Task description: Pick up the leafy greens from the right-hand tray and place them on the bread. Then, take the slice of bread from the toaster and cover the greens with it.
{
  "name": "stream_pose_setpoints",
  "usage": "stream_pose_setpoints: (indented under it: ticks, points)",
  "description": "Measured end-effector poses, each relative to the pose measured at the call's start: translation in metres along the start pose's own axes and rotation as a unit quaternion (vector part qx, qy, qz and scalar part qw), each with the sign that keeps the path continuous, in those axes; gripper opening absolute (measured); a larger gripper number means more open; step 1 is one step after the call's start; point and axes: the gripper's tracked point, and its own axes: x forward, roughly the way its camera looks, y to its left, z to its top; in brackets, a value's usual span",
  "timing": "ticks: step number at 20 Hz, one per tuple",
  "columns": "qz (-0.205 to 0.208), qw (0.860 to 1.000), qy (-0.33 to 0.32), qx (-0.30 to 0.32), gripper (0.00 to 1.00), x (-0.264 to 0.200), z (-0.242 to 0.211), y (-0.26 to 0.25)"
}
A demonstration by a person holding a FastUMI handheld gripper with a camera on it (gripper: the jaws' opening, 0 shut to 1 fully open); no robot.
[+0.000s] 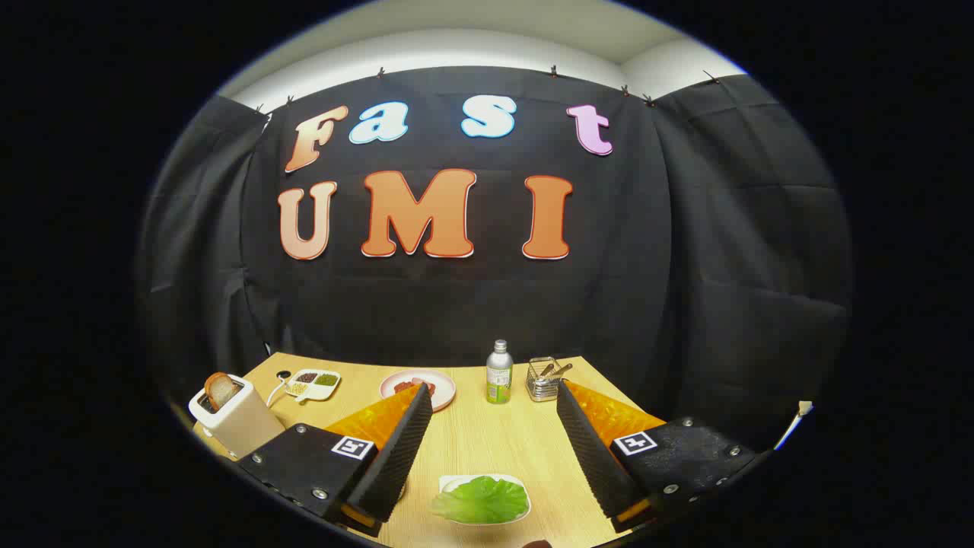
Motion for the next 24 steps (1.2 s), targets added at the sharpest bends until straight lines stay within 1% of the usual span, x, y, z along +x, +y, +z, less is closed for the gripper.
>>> stream_pose_setpoints:
  ticks: [5, 8, 13, 15, 17, 20, 24]
  points:
    - [0.011, 0.999, 0.027, -0.024, 0.99, 0.002, -0.014, 0.009]
    - [0.018, 0.999, 0.042, -0.027, 0.99, 0.003, -0.023, 0.014]
    - [0.024, 0.994, 0.098, -0.036, 0.99, 0.010, -0.046, 0.018]
    - [0.026, 0.990, 0.134, -0.045, 0.99, 0.015, -0.059, 0.018]
    - [0.028, 0.981, 0.183, -0.052, 0.99, 0.022, -0.075, 0.016]
    - [0.041, 0.960, 0.272, -0.050, 0.99, 0.026, -0.108, 0.016]
    - [0.058, 0.916, 0.390, -0.069, 1.00, 0.027, -0.159, 0.018]
